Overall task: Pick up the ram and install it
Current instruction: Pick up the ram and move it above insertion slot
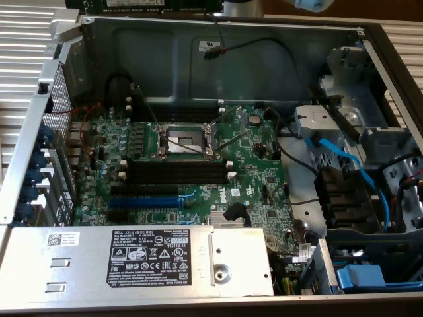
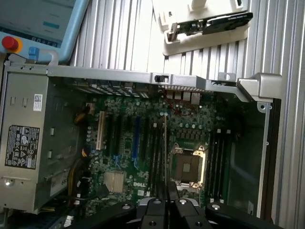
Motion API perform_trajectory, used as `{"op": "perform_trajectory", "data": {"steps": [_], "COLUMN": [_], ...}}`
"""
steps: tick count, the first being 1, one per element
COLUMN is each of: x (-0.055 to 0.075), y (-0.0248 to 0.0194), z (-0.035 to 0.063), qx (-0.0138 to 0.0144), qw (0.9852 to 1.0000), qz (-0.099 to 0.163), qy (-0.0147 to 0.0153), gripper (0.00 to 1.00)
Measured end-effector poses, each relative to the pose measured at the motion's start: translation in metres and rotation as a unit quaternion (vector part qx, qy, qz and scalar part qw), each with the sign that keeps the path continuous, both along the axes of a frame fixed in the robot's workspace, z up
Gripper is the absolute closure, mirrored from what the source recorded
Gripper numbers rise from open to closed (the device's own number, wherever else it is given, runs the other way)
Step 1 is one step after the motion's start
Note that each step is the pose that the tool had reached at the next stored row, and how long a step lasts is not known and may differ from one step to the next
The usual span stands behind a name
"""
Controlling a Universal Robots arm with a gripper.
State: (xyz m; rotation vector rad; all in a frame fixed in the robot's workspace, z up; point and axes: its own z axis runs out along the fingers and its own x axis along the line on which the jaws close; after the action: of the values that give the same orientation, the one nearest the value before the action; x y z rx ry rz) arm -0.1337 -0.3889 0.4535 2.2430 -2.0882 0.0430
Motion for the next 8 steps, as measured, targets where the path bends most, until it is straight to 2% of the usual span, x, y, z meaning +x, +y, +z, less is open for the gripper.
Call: {"op": "perform_trajectory", "data": {"steps": [8], "x": [0.014], "y": [0.0043], "z": [-0.0001], "qx": [-0.0001], "qw": [1.0], "qz": [-0.006], "qy": [0.0001], "gripper": [0.88]}}
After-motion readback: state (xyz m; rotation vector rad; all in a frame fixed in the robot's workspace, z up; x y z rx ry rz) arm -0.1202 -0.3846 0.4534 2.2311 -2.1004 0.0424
